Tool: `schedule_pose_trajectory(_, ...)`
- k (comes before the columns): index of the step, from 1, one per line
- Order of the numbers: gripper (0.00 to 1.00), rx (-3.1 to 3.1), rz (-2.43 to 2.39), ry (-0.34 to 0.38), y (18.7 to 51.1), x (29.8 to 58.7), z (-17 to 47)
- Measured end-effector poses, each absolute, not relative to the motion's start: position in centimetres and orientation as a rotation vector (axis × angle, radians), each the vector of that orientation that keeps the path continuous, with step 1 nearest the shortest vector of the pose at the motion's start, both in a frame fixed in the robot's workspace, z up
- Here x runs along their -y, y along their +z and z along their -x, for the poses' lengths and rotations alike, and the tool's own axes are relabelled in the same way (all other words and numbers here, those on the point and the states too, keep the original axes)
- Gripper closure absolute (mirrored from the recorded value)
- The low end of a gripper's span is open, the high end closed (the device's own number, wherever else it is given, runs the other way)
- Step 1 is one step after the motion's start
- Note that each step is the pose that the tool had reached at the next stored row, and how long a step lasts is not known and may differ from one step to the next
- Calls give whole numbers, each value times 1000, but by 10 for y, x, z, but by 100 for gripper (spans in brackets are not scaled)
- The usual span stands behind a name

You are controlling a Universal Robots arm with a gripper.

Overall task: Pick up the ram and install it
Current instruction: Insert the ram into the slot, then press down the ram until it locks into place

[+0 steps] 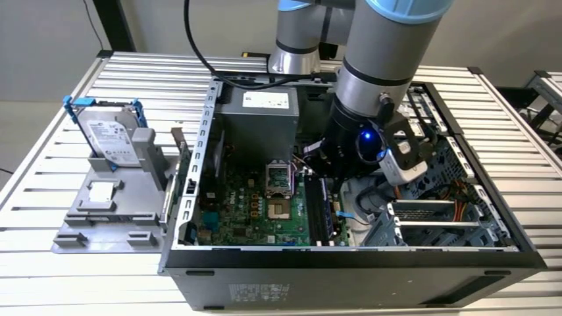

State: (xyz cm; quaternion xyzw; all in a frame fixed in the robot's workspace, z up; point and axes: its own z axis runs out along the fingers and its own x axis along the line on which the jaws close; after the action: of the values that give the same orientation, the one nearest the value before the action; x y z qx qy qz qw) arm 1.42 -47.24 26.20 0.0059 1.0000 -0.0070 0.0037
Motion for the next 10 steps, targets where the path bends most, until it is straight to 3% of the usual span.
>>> schedule_pose_trajectory(10, 100, -3133, 82, -22, 262, 472, -14)
